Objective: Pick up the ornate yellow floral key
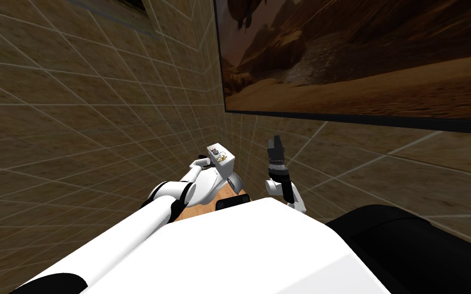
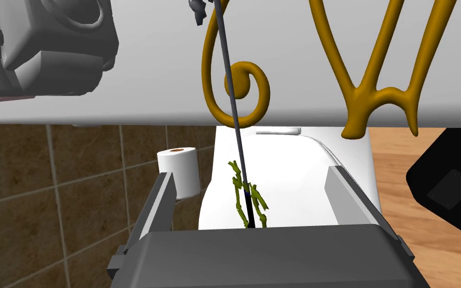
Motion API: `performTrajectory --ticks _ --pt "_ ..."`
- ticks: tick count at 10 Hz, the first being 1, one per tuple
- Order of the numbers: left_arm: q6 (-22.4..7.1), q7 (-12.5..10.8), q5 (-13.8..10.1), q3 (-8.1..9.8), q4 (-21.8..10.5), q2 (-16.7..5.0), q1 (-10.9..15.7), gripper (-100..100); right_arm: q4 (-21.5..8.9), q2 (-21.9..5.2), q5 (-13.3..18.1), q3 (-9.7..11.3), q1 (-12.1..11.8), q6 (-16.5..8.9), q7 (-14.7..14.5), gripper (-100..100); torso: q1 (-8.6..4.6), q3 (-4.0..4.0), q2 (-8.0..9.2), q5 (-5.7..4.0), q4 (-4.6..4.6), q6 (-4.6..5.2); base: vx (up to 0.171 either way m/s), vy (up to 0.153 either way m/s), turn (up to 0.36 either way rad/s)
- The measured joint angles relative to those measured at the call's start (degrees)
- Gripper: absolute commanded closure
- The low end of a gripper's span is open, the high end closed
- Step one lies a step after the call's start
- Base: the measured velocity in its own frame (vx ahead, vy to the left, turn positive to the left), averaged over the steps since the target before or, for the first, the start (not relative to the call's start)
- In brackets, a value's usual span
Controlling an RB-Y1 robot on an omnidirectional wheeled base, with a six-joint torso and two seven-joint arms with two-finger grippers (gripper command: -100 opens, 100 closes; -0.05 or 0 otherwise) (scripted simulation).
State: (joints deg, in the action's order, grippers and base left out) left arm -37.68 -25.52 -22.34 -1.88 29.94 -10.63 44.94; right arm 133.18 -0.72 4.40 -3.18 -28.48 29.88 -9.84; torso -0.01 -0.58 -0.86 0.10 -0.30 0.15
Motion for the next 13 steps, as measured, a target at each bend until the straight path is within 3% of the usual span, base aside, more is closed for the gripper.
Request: performTrajectory --ticks 2,11,12,13 --pt "0.7 1.0 -0.4 -0.22 -1.0 0.7 0.6 -100 0.0 0.0 0.0 0.0 0.0 0.0 0.0 0 -0.02 0.02 0.02 0.00 0.02 -0.01 -0.004 -0.014 0.039" --pt "1.1 1.0 0.1 -0.21 0.2 0.9 -0.2 -100 0.0 0.0 0.0 0.0 0.0 0.0 0.0 0 0.04 0.00 -0.01 0.02 0.01 0.01 0.000 0.002 -0.005" --pt "1.3 1.0 0.1 -0.19 0.2 0.9 -0.3 100 0.0 0.0 0.0 0.0 0.0 0.0 0.0 0 0.04 0.00 -0.02 0.01 0.02 0.02 0.000 0.000 0.000" --pt "1.3 1.0 0.1 -0.20 0.2 0.9 -0.3 100 0.0 0.0 0.0 0.0 0.0 0.0 0.0 0 0.04 0.00 -0.02 0.01 0.01 0.02 0.000 0.000 0.000"
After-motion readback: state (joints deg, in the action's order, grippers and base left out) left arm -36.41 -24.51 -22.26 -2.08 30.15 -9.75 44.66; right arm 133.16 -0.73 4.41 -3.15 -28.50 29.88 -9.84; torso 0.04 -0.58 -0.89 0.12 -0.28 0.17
